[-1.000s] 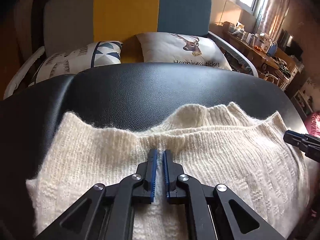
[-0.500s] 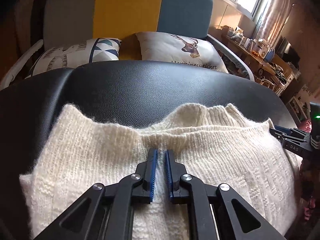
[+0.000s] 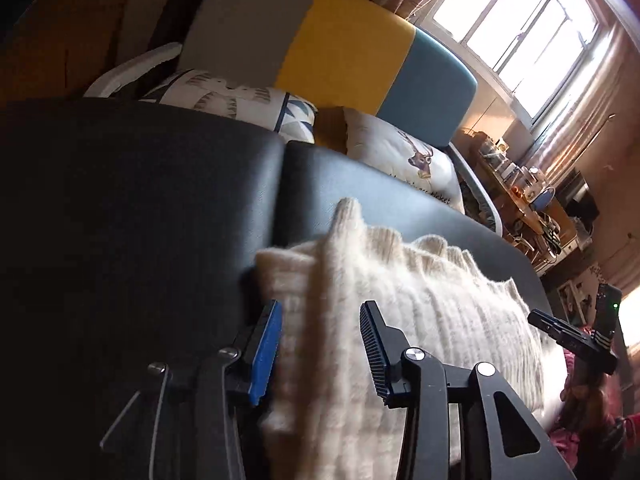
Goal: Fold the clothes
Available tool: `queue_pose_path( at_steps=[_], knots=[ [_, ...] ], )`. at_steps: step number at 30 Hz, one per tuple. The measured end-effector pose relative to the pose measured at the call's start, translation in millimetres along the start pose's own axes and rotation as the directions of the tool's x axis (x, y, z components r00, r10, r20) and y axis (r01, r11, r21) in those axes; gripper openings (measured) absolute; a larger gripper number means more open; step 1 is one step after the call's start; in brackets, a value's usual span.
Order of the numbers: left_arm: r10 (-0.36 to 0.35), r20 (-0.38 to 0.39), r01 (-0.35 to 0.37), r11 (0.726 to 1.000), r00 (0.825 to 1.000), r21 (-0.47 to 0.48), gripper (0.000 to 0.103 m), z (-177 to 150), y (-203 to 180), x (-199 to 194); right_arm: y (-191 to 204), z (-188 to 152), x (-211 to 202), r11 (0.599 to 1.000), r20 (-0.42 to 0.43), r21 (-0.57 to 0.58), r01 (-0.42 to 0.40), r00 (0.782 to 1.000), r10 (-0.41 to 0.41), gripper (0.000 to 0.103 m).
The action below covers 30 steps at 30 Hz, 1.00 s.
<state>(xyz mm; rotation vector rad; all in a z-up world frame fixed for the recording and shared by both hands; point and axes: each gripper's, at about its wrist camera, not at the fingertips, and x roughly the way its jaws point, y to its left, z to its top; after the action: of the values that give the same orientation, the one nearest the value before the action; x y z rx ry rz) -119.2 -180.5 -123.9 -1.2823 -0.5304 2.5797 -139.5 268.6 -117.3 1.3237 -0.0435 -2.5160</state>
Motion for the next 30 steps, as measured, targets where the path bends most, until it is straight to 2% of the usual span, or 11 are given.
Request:
queue_pose_path(
  at_steps=[6,10,11,12,13,17,20,22,24,27,30],
  knots=[
    [-0.066,-0.071,0.065,0.998,0.995,-0.014,0.042,-43,10,-9,7,-18,18,0.999,-0.044,0.036,0.008,0.999,-0.007,0.038],
    [-0.107,-0.111,0.105,0.994,0.988,-0.021,0.040,-57,2,-4,-4,-22,24,0.994,-0.044,0.104,-0.037,0.998,0.042,0.039],
    [-0.106,-0.123,0.106,0.994,0.987,-0.010,0.034,-60,-1,-2,-7,-23,26,0.992,-0.041,0.114,-0.048,0.998,0.053,0.039],
    [-0.093,-0.142,0.095,0.996,0.985,0.002,0.012,-63,-2,0,-10,-24,27,0.991,-0.040,0.123,-0.058,0.997,0.064,0.039],
    [-0.082,-0.162,0.082,0.997,0.983,-0.006,0.008,-67,0,2,-10,-25,28,0.991,-0.051,0.122,-0.057,0.997,0.064,0.039],
    [-0.132,-0.189,0.112,0.987,0.973,-0.114,0.008,-87,19,-6,2,-30,23,0.999,-0.125,0.032,-0.013,0.992,0.017,0.038],
    [-0.154,-0.179,0.128,0.981,0.972,-0.147,0.011,-99,26,-14,6,-39,18,1.000,-0.115,0.026,-0.001,0.993,0.004,0.038],
    [-0.146,-0.175,0.121,0.982,0.974,-0.147,0.013,-100,23,-23,12,-45,14,0.999,-0.111,0.044,0.019,0.994,-0.014,0.038],
    [-0.131,-0.165,0.108,0.984,0.978,-0.139,0.019,-101,19,-34,21,-52,8,0.999,-0.111,0.032,0.040,0.993,-0.036,0.040],
    [-0.075,-0.111,0.063,0.992,0.991,-0.109,0.022,-93,12,-54,31,-69,-2,0.999,-0.080,-0.002,0.039,0.996,-0.039,0.041],
    [-0.085,-0.051,0.081,0.995,0.995,-0.066,0.030,-79,-5,-66,23,-82,-12,0.999,-0.036,0.028,-0.028,0.999,0.029,0.042]
  ],
)
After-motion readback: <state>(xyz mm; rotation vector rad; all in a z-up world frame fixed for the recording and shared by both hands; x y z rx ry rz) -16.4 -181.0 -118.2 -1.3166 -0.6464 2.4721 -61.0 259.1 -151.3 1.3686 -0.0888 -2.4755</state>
